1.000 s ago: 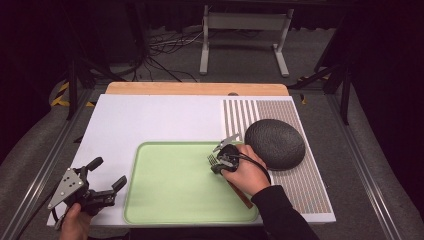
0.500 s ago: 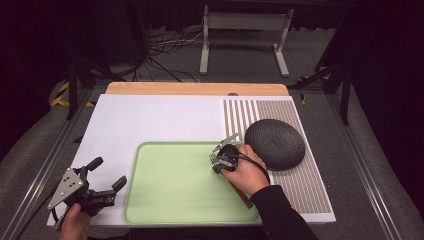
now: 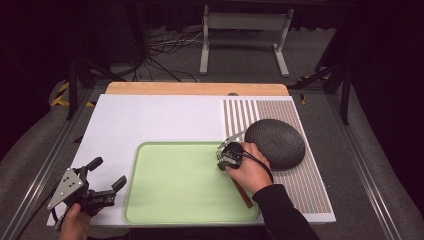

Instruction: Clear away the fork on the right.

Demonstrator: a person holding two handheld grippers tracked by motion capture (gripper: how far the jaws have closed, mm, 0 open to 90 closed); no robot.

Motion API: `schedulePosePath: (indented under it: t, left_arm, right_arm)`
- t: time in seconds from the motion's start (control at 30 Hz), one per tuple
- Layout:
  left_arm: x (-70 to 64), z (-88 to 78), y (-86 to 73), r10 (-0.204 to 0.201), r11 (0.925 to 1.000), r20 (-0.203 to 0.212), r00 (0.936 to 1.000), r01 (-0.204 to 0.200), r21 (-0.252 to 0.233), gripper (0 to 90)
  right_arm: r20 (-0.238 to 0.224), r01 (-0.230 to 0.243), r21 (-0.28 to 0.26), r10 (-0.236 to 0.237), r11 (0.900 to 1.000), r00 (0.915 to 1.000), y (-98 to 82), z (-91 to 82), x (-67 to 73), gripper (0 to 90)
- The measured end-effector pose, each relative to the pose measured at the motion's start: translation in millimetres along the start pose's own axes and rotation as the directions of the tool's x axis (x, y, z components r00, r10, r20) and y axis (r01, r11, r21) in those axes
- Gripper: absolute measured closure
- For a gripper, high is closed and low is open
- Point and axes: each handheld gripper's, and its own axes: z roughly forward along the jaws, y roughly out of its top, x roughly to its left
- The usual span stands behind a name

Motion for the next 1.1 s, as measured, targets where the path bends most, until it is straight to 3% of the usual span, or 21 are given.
schedulePosePath:
  t: [0.37, 1.1]
  left_arm:
    - [-0.2, 0.0, 0.0, -0.001, 1.0, 0.001, 1.0, 0.001, -0.001, 0.0]
    - [0.1, -0.1, -0.1, 0.001, 1.0, 0.0, 1.0, -0.001, 0.001, 0.0]
  right_arm:
    - [0.038, -0.056, -0.006, 0.056, 0.998, 0.9977, -5.7, -5.0, -11.5, 90.0]
    - [0.098, -0.103, -0.004, 0.103, 0.995, 0.9899, -16.4, -14.5, -28.6, 90.0]
